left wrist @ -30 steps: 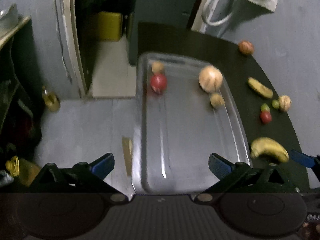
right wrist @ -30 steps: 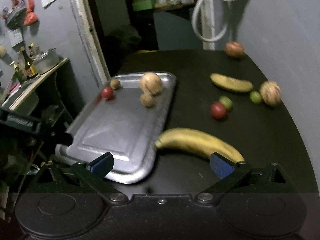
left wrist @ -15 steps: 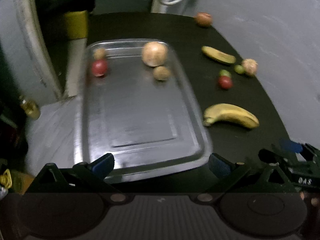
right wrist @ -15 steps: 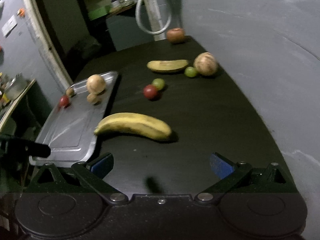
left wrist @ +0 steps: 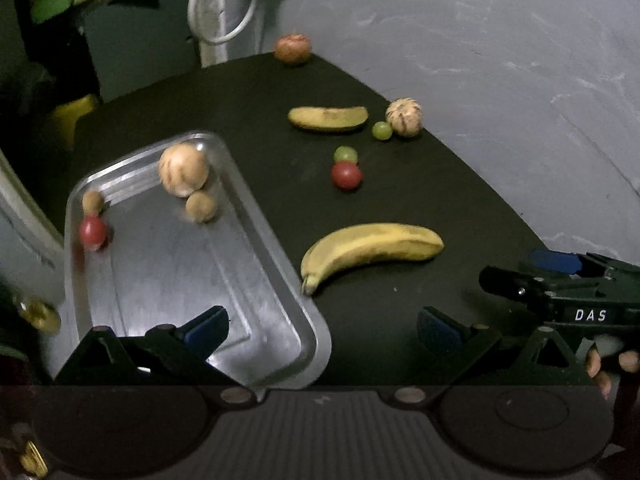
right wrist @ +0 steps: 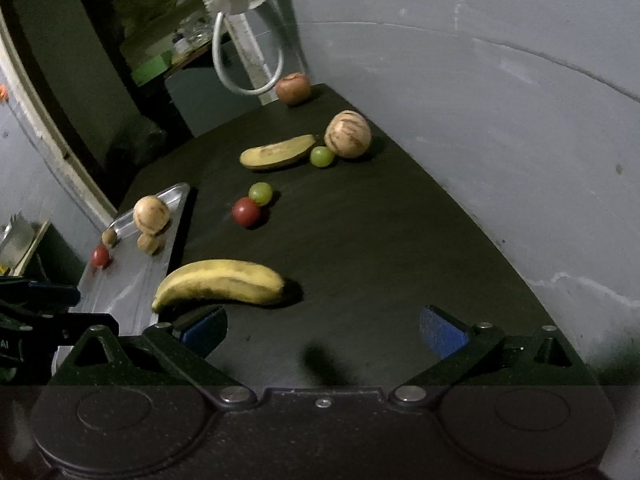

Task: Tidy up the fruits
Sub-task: 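Move the right tool toward the red tomato beside the green grape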

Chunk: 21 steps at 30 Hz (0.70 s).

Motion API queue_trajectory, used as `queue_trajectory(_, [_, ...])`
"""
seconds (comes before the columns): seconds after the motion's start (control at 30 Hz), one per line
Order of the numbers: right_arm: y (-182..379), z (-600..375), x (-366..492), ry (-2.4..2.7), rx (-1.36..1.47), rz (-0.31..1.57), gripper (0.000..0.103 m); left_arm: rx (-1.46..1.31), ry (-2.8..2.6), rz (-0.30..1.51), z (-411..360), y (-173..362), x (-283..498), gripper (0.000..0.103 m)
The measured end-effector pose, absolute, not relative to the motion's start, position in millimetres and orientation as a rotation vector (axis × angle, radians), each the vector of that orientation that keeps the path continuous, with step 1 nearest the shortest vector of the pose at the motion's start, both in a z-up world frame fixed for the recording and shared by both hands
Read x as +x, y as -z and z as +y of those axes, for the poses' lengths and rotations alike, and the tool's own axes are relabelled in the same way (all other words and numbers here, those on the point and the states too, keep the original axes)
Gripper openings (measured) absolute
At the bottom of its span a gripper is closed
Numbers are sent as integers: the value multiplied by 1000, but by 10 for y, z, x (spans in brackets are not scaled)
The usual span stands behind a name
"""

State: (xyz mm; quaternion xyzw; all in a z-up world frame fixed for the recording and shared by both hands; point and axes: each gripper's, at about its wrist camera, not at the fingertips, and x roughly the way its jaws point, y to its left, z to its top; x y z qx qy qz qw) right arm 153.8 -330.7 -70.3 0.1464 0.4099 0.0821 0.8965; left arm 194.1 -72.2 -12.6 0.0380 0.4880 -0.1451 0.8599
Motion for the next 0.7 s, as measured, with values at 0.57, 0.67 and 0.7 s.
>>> queue_trajectory(0.57, [795, -3335, 1831, -127, 347, 861, 102, 357, 464, 931, -1152, 261, 2267, 102])
queue_trajectory(0.67, [774, -3289, 1968, -128, 348, 852, 102, 381, 491, 927, -1201, 327, 2326, 102])
queue_trajectory(0.7, [766, -3268, 2027, -132, 349, 849, 102, 387, 501, 928, -1215, 351, 2343, 102])
